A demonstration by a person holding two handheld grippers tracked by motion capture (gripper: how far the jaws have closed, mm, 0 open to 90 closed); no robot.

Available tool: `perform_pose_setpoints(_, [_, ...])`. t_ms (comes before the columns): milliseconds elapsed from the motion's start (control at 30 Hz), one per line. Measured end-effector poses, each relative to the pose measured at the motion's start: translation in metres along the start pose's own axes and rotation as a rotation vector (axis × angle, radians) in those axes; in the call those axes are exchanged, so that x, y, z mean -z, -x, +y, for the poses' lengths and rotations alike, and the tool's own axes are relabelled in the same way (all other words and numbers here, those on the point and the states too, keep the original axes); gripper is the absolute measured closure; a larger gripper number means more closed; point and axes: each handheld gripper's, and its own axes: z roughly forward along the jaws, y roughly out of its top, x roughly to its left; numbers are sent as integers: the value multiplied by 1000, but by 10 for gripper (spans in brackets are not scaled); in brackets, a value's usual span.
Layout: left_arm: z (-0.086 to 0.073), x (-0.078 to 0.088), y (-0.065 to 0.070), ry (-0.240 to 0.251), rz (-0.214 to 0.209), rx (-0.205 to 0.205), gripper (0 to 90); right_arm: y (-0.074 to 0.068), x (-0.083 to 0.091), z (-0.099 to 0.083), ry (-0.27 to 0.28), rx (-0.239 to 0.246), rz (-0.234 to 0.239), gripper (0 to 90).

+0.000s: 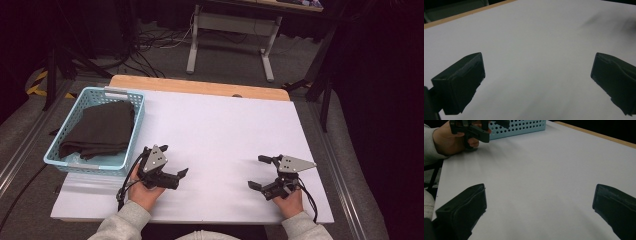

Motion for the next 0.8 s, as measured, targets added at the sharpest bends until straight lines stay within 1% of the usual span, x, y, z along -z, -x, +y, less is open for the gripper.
perform_pose_setpoints(233, [1, 1, 1, 3, 13, -20, 0, 0, -1, 0, -3, -2, 5, 2])
perform_pose_setpoints(267, [1, 1, 1, 4, 12, -19, 0, 0, -1, 0, -3, -2, 6, 2])
perform_pose_setpoints(333, [1, 2, -1, 15, -14, -7, 0, 1, -1, 0, -4, -3, 6, 2])
perform_pose_setpoints(367, [1, 2, -2, 23, -16, -12, 0, 1, -1, 0, -5, -4, 8, 2])
perform_pose_setpoints(500, [1, 2, -1, 6, -11, -8, 0, 0, -2, 0, -9, -5, 8, 2])
perform_pose_setpoints(600, [3, 2, -2, -2, -25, -2, 2, 1, -2, 0, -14, -8, 12, 2])
perform_pose_setpoints(667, [5, 3, -2, -3, -30, -4, 2, 1, -2, 0, -13, -8, 13, 2])
perform_pose_setpoints(800, [10, 5, -4, -8, -32, 3, 9, 1, -3, -1, -15, -10, 12, 2])
